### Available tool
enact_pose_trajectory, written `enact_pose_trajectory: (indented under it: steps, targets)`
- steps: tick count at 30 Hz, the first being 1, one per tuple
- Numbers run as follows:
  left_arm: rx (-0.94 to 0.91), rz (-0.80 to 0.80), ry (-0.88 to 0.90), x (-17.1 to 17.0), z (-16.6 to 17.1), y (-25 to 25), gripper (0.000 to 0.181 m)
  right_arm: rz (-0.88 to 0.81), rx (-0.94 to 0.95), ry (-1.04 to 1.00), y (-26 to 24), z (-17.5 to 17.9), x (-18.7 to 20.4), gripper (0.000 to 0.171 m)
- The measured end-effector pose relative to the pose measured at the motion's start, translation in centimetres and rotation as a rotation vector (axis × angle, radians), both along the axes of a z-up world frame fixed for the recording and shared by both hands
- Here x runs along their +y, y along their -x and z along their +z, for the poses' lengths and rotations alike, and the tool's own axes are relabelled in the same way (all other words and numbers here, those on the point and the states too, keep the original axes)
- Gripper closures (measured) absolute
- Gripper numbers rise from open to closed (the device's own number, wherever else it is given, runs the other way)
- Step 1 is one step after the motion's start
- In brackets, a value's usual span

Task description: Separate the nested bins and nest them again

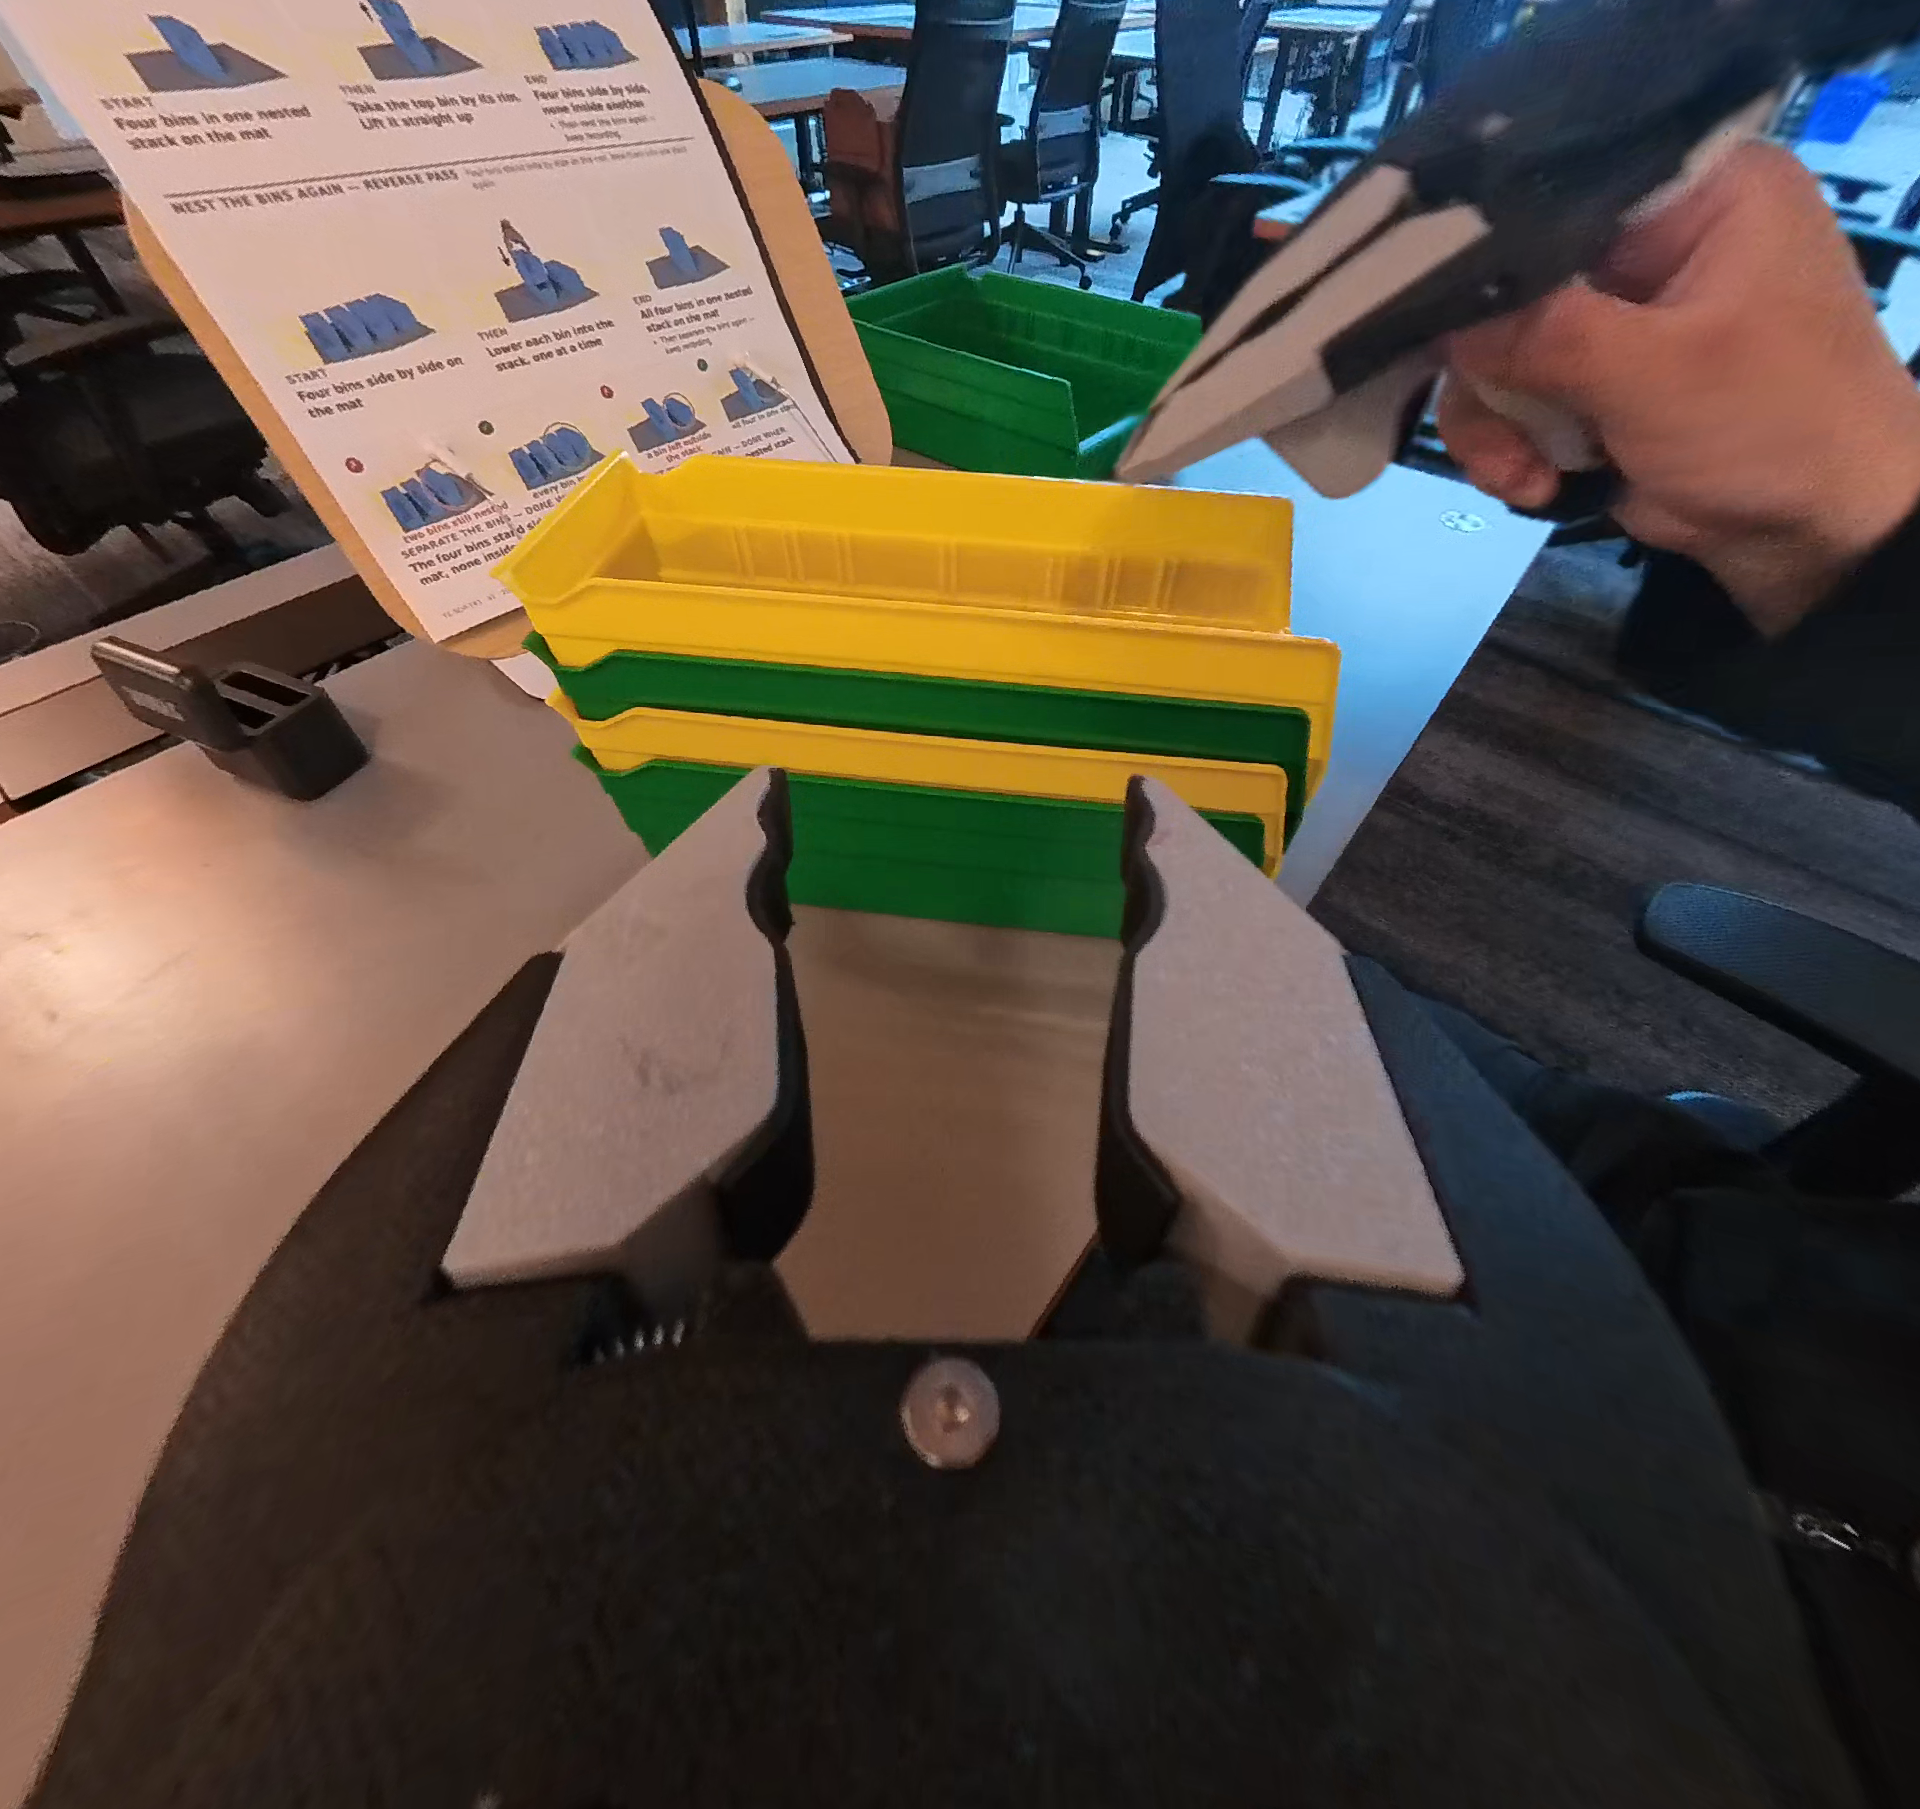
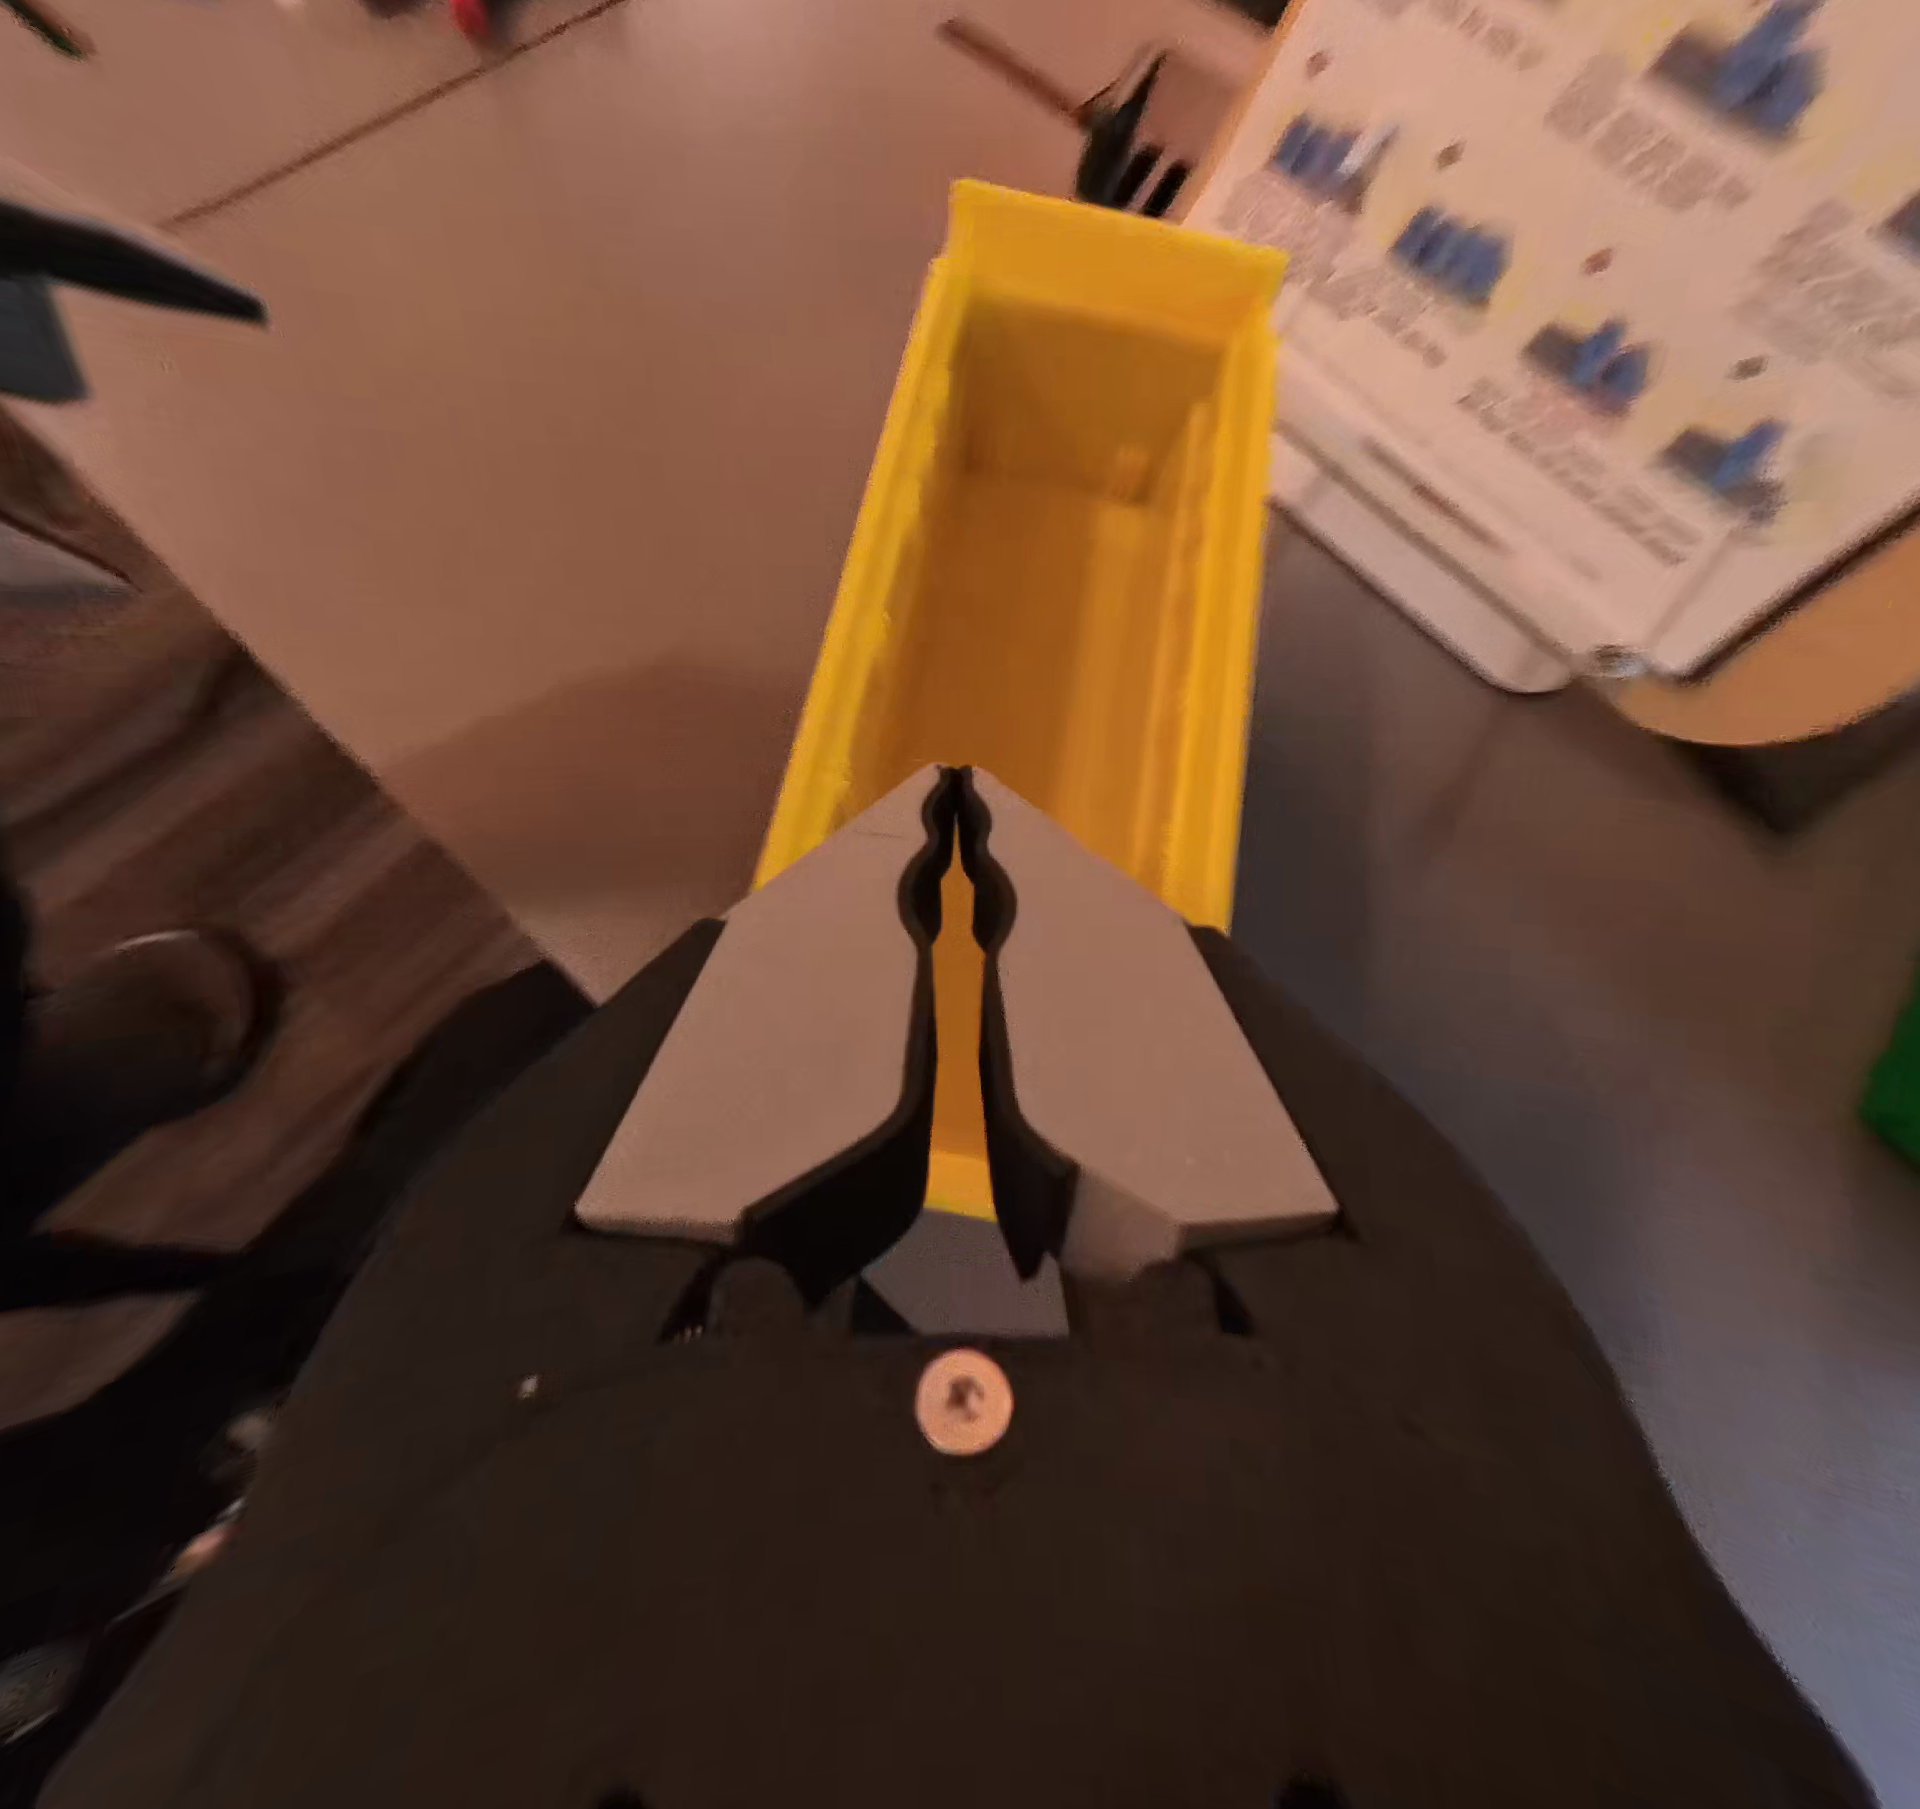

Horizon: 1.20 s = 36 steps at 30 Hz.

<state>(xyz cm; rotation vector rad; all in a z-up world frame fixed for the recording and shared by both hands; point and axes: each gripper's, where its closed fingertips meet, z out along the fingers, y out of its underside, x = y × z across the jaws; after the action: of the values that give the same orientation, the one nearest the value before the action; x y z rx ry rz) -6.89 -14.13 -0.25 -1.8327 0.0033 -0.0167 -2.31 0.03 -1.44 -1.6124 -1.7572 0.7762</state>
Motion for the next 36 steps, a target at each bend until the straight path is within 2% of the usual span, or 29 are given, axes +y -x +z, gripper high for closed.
enact_pose_trajectory:
  steps: [3,5,7,8,9,11,13,14,16,18,19,21,24,28,30,32,33,36]
  targets:
    - [0.005,0.002,-0.003,-0.1,0.1,0.0,0.119,-0.117,0.123,-0.207,-3.1,-0.8,1.5,0.171]
    - [-0.001,0.001,-0.003,-0.1,0.0,0.0,0.119,-0.130,0.171,-0.204,-4.5,-3.3,1.2,0.171]
    - [-0.005,-0.001,0.003,0.0,0.0,-0.1,0.119,-0.122,0.041,-0.176,-5.5,-8.3,1.2,0.171]
    - [-0.004,-0.002,0.006,0.1,-0.1,-0.3,0.119,-0.165,0.014,-0.197,-5.8,-9.3,2.0,0.171]
    - [-0.001,-0.005,0.009,0.3,-0.1,-0.5,0.119,-0.202,0.045,-0.216,-6.1,-8.7,2.6,0.171]
    - [0.014,-0.013,0.016,0.5,-0.1,-1.1,0.119,-0.211,0.200,-0.196,-6.7,-5.3,1.9,0.171]
    - [0.030,-0.018,0.022,0.8,-0.1,-1.6,0.119,-0.167,0.398,-0.135,-7.4,-1.7,0.3,0.171]
    - [0.034,-0.020,0.023,0.9,-0.1,-1.8,0.119,-0.147,0.444,-0.110,-7.6,-1.1,-0.2,0.171]
    - [0.035,-0.019,0.033,1.3,-0.4,-1.9,0.118,-0.151,0.388,-0.100,-7.4,-3.2,0.0,0.171]
    - [0.039,-0.010,0.047,1.6,-0.8,-1.8,0.119,-0.180,0.255,-0.101,-6.3,-8.0,1.0,0.171]
    - [0.038,-0.006,0.052,1.8,-1.0,-1.8,0.119,-0.202,0.283,-0.073,-5.8,-8.7,1.4,0.171]
    - [0.034,-0.002,0.057,2.0,-1.1,-1.8,0.119,-0.162,0.342,0.006,-6.2,-7.9,0.7,0.171]
    - [0.040,0.018,0.047,2.3,-1.0,-1.5,0.120,-0.147,0.506,0.008,-6.8,-4.8,0.8,0.171]
    - [0.009,0.045,-0.011,2.9,-0.2,-1.1,0.124,-0.112,0.417,0.069,-6.1,-8.1,0.8,0.171]
    - [-0.005,0.066,-0.039,3.1,0.1,-0.7,0.123,-0.107,0.526,0.077,-6.9,-6.1,0.8,0.169]
    - [-0.023,0.095,-0.075,3.4,0.5,-0.2,0.122,-0.090,0.668,0.037,-7.9,-3.3,1.0,0.141]
    - [-0.049,0.099,-0.097,3.6,0.8,-0.2,0.121,-0.070,0.727,0.020,-8.3,-2.1,1.0,0.132]
    - [-0.212,-0.050,-0.167,4.3,2.0,-2.9,0.127,-0.087,0.859,0.014,-9.8,0.8,1.8,0.124]
